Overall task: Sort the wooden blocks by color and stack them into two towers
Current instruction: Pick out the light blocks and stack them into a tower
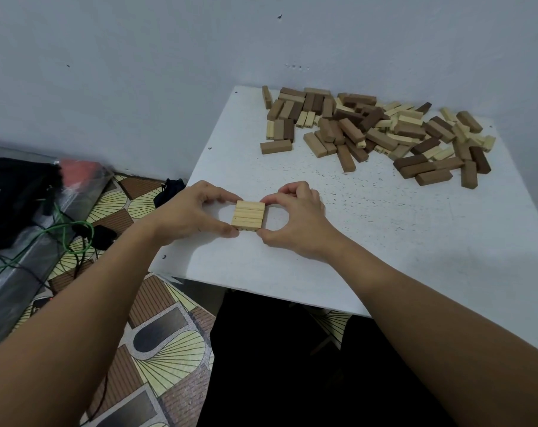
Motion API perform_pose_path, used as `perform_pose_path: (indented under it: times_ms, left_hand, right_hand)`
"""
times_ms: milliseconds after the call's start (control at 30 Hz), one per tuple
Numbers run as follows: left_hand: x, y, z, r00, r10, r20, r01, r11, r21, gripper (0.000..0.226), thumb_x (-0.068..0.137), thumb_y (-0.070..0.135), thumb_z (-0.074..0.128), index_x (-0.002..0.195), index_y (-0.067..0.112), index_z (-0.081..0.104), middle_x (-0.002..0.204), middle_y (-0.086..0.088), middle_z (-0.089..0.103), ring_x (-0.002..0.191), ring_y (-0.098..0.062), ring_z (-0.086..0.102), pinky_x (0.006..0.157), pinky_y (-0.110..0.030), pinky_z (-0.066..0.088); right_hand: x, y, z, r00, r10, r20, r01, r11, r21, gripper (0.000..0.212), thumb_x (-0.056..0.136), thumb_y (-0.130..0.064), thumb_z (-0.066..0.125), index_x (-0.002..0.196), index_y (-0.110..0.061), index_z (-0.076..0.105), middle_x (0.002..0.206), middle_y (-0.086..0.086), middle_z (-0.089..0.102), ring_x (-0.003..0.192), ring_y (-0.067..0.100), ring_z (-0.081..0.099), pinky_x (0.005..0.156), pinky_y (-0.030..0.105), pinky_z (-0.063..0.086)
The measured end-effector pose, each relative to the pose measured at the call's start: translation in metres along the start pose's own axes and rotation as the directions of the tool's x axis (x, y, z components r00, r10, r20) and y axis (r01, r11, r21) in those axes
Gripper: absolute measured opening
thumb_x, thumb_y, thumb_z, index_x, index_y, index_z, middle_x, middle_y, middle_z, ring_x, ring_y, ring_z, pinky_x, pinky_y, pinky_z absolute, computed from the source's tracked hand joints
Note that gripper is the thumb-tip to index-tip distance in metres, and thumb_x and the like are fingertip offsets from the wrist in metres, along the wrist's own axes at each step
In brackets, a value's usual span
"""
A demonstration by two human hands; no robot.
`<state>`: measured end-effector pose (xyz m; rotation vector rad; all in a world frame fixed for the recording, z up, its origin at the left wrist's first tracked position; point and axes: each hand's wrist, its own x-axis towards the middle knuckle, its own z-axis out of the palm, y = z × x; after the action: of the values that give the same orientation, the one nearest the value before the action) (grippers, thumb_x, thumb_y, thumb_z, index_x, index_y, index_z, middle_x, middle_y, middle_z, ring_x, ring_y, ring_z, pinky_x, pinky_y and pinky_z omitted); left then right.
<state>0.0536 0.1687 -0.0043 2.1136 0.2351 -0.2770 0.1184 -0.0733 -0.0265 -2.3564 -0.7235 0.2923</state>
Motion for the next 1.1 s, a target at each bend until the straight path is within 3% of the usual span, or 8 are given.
perform_pose_path:
  times_ms: [500,600,667,733,833,933,1033,1100]
  left_hand:
    - [-0.002,0.003,0.003,1.0,-0.008,-0.017,0.007,1.0,-0.013,0.06,0.058,0.027,0.102,0.112,0.04,0.078,0.122,0.006,0.055,0.115,-0.01,0.057,0.107,-0.034,0.048]
    - [-0.005,0.003,-0.002,1.0,-0.014,0.017,0.014,1.0,0.002,0.077,0.055,0.032,0.102,0.125,0.042,0.071,0.125,0.007,0.057,0.12,-0.01,0.056,0.107,-0.027,0.045]
    - [-0.007,0.001,-0.007,1.0,-0.007,0.026,0.009,0.997,-0.074,0.093,0.052,0.041,0.103,0.136,0.04,0.063,0.13,0.006,0.06,0.126,-0.013,0.054,0.108,-0.025,0.042]
    - [-0.011,0.001,-0.006,0.997,-0.008,-0.072,-0.015,0.95,-0.313,0.095,0.058,0.051,0.095,0.144,0.035,0.057,0.138,0.006,0.062,0.131,-0.011,0.055,0.113,-0.029,0.039]
    - [-0.019,0.013,0.018,0.961,-0.095,-0.261,-0.113,0.724,-0.681,0.086,0.084,0.064,0.06,0.156,0.021,0.044,0.155,0.0,0.052,0.143,-0.011,0.046,0.121,-0.033,0.028]
    - [-0.025,0.029,0.049,0.929,-0.146,-0.339,-0.18,0.622,-0.762,0.08,0.103,0.069,0.028,0.162,0.015,0.033,0.165,-0.003,0.039,0.153,-0.014,0.032,0.126,-0.034,0.022]
    - [-0.022,0.039,0.069,0.908,-0.192,-0.372,-0.191,0.6,-0.777,0.088,0.1,0.075,0.016,0.162,0.015,0.031,0.168,-0.002,0.033,0.155,-0.012,0.027,0.129,-0.034,0.017]
    - [-0.02,0.042,0.077,0.902,-0.2,-0.382,-0.19,0.611,-0.769,0.091,0.098,0.078,0.011,0.163,0.017,0.03,0.169,0.001,0.03,0.156,-0.01,0.024,0.129,-0.034,0.014]
  right_hand:
    - [-0.003,-0.003,-0.003,1.0,0.012,0.023,-0.012,1.0,0.009,0.059,0.077,-0.054,0.079,0.131,-0.046,0.058,0.127,-0.014,0.031,0.12,0.006,0.022,0.111,0.03,0.023]
    - [-0.006,-0.005,-0.008,0.997,0.028,0.067,-0.032,0.998,0.06,0.071,0.078,-0.053,0.078,0.143,-0.045,0.05,0.13,-0.015,0.03,0.124,0.007,0.023,0.114,0.031,0.024]
    - [-0.009,-0.006,-0.012,0.997,0.051,0.055,-0.06,0.981,0.183,0.072,0.087,-0.051,0.072,0.152,-0.041,0.042,0.137,-0.013,0.03,0.134,0.009,0.025,0.115,0.032,0.024]
    - [-0.014,-0.011,-0.011,0.995,0.095,-0.009,-0.083,0.901,0.427,0.063,0.097,-0.048,0.058,0.156,-0.037,0.037,0.147,-0.012,0.033,0.142,0.007,0.026,0.115,0.029,0.025]
    - [-0.02,-0.028,0.006,0.976,0.213,-0.044,-0.099,0.613,0.784,0.067,0.096,-0.048,0.043,0.16,-0.035,0.029,0.161,-0.015,0.032,0.144,-0.002,0.028,0.111,0.02,0.024]
    - [-0.021,-0.046,0.031,0.952,0.3,-0.052,-0.077,0.403,0.912,0.055,0.11,-0.036,0.034,0.163,-0.03,0.021,0.167,-0.015,0.024,0.139,-0.008,0.028,0.109,0.013,0.025]
    - [-0.016,-0.051,0.047,0.955,0.294,-0.052,-0.061,0.363,0.93,0.054,0.112,-0.036,0.029,0.164,-0.026,0.018,0.158,-0.02,0.027,0.12,-0.023,0.039,0.087,-0.002,0.033]
    - [-0.013,-0.054,0.051,0.954,0.297,-0.045,-0.061,0.339,0.939,0.057,0.112,-0.04,0.03,0.165,-0.025,0.017,0.162,-0.02,0.025,0.124,-0.021,0.04,0.092,0.001,0.034]
